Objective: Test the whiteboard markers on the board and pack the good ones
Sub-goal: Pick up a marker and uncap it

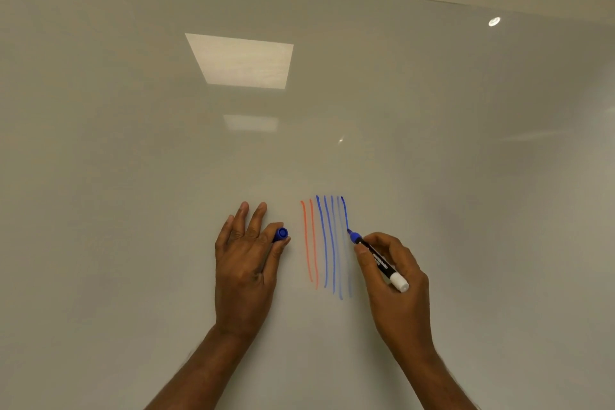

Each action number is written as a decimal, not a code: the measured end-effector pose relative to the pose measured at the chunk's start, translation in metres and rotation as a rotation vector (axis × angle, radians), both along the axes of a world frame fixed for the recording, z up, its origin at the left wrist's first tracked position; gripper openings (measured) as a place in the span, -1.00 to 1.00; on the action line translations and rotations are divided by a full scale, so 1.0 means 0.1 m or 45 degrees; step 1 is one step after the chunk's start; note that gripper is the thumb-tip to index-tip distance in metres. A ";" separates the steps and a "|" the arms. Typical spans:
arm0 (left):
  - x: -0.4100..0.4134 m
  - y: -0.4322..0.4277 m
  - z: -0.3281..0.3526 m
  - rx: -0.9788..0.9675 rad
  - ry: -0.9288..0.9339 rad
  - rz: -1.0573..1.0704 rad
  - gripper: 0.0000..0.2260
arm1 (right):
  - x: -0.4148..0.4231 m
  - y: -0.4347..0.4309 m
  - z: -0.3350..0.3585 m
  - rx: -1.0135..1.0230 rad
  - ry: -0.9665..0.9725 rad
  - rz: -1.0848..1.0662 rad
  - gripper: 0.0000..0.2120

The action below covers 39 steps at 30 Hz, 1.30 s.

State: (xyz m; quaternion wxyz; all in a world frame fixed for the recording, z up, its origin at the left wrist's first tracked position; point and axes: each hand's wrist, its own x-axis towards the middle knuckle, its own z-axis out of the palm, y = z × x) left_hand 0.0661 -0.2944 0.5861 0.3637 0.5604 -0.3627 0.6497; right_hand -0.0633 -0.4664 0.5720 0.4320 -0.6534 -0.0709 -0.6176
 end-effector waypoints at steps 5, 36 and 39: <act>0.00 -0.01 0.00 -0.004 -0.010 0.017 -0.75 | -0.10 -0.03 -0.63 0.028 0.088 -0.048 -0.86; 0.00 -0.01 -0.02 0.019 0.002 0.017 -0.74 | -0.06 -0.03 -0.26 0.011 -0.057 -0.047 -0.80; 0.00 -0.01 -0.02 0.018 -0.002 0.025 -0.73 | -0.09 -0.04 -0.63 0.066 -0.051 -0.092 -0.80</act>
